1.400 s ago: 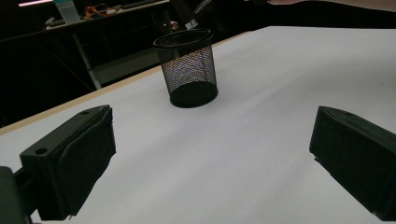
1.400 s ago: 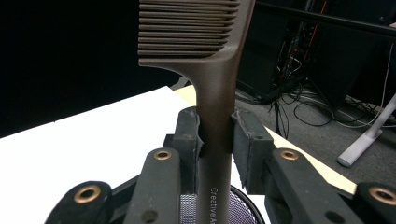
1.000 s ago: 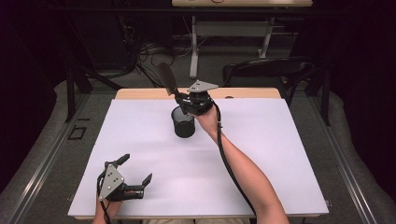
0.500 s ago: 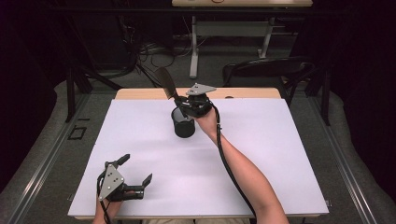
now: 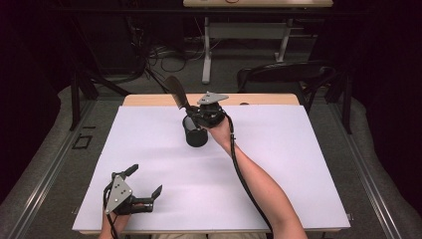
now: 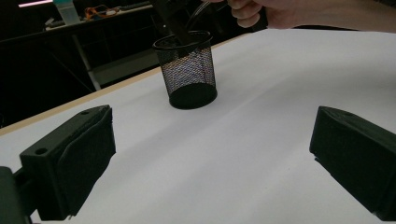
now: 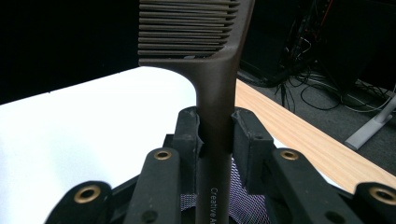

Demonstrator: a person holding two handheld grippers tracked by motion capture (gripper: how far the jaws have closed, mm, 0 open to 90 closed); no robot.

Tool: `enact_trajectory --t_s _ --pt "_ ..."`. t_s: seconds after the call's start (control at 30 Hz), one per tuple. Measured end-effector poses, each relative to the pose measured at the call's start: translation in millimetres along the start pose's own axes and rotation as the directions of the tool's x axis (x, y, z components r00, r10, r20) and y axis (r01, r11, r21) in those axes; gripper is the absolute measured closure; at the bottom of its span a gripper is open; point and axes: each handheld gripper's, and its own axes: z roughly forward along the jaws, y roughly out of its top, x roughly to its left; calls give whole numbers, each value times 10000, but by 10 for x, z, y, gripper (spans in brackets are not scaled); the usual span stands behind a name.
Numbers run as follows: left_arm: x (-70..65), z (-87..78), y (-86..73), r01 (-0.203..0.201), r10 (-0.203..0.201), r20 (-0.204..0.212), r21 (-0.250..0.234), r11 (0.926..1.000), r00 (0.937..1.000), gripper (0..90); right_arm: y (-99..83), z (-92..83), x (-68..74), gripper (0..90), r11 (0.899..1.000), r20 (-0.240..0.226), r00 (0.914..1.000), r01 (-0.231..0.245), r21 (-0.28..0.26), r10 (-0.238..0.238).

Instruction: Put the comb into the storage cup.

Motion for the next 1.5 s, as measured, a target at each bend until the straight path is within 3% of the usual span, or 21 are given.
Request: enact_trajectory --t_s 0.5,1.5 --pt "3 -4 0 3 -3 -7 -12 10000 10000 4 -77 25 12 727 9981 -87 9993 364 491 -360" --pt "2 5 -3 -14 14 5 10 10000 10000 5 -167 67 -37 727 9946 -49 9995 317 987 -313"
